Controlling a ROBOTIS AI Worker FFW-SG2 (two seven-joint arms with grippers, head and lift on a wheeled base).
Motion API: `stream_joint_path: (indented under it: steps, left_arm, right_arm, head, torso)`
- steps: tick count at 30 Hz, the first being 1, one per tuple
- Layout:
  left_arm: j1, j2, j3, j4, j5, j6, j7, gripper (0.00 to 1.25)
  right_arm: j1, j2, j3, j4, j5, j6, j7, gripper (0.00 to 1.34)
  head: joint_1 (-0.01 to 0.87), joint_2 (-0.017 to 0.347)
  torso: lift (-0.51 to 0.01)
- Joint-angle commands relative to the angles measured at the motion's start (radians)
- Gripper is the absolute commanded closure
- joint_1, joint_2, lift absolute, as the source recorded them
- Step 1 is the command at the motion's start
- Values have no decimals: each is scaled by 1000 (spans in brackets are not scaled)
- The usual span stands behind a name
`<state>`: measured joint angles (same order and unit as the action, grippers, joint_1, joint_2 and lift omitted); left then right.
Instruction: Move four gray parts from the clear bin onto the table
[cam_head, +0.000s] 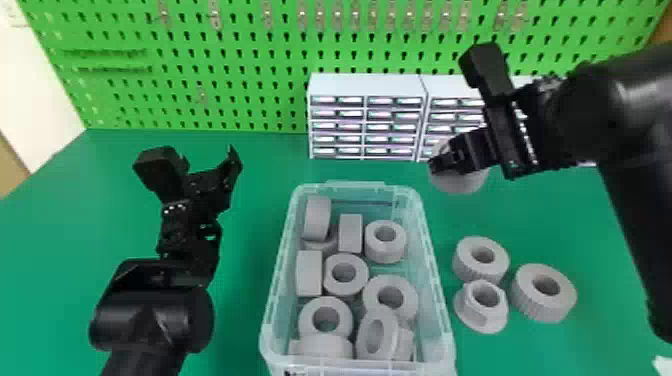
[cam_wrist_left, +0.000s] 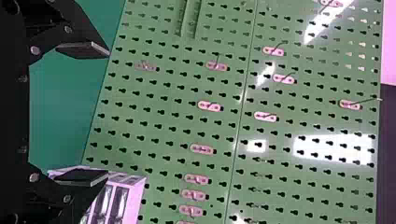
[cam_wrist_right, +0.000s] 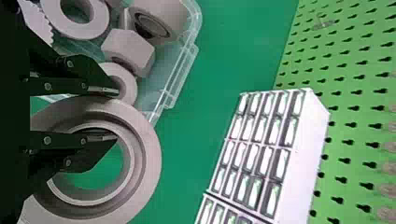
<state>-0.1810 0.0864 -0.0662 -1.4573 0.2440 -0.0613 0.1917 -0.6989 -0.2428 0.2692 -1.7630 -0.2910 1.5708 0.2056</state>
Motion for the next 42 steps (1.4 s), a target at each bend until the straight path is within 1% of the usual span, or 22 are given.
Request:
stream_joint_path:
  steps: [1,7,12,16,23,26,35,38,42]
  left_arm:
    - [-2,0,-3,0,-2,1,0,349]
    - [-3,0,-3,0,-2,1,0,349]
    - [-2,0,-1,0,-2,1,0,349]
    - [-2,0,-3,0,-3,1,0,349]
    - [-3,0,-6,0,-3,5,0,349]
    - [-3,0,-6,0,-3,6,2,349]
    - [0,0,-3,0,-2,5,2,349]
    - [0,0,-4,0,-2,6,3,349]
    - [-2,-2,-9,0,-2,6,8,349]
  right_arm:
    - [27,-7,-27,-49,1,1,0,1007]
    - [55,-15,-61,-81,6,1,0,1007]
    - [91,-24,-107,-115,18,1,0,1007]
    - [113,-32,-140,-118,30,1,0,1007]
    - [145,-38,-209,-116,84,1,0,1007]
    - [151,-47,-228,-116,107,1,0,1007]
    - [200,-72,-301,-116,127,1,0,1007]
    - [210,-76,-317,-116,148,1,0,1007]
    - [229,-84,-355,-116,151,1,0,1007]
  head:
    - [693,72]
    - [693,72]
    - [693,72]
    - [693,72]
    - [693,72]
    - [693,72]
    - [693,72]
    - [693,72]
    - [693,72]
  torso:
    - [-52]
    - [-52]
    - [-52]
    - [-52]
    - [-52]
    - [-52]
    - [-52]
    - [-52]
    - [-52]
